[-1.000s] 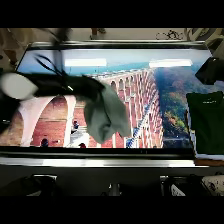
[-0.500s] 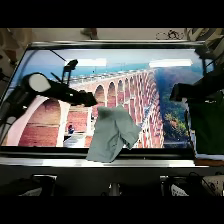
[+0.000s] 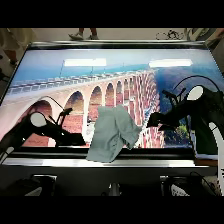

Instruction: Fold the shirts.

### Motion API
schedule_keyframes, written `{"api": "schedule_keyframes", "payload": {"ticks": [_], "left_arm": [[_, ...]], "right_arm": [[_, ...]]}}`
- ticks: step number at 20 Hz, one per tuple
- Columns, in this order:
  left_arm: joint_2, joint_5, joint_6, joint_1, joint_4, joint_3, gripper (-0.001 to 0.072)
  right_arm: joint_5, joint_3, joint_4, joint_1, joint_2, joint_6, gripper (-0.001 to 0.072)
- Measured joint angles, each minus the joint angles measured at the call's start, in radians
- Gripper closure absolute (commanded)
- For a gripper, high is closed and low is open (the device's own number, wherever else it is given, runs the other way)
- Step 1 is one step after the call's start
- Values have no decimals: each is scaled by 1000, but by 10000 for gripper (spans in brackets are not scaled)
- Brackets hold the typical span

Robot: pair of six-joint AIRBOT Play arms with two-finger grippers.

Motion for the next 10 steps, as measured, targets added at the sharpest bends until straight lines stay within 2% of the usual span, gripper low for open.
{"api": "schedule_keyframes", "payload": {"ticks": [7, 8, 9, 10], "left_arm": [[-75, 205, -3, -173, -150, -142, -13], [-93, 226, -4, -190, -174, -146, 4], [-108, 241, -8, -203, -195, -148, 113], [-125, 264, -10, -215, -208, -149, 251]], "right_arm": [[-58, -87, 11, 0, 0, -23, 42], [-61, -90, 11, 0, 0, -26, 42], [-65, -92, 11, 0, 0, -27, 41], [-65, -95, 10, 0, 0, -29, 41]]}}
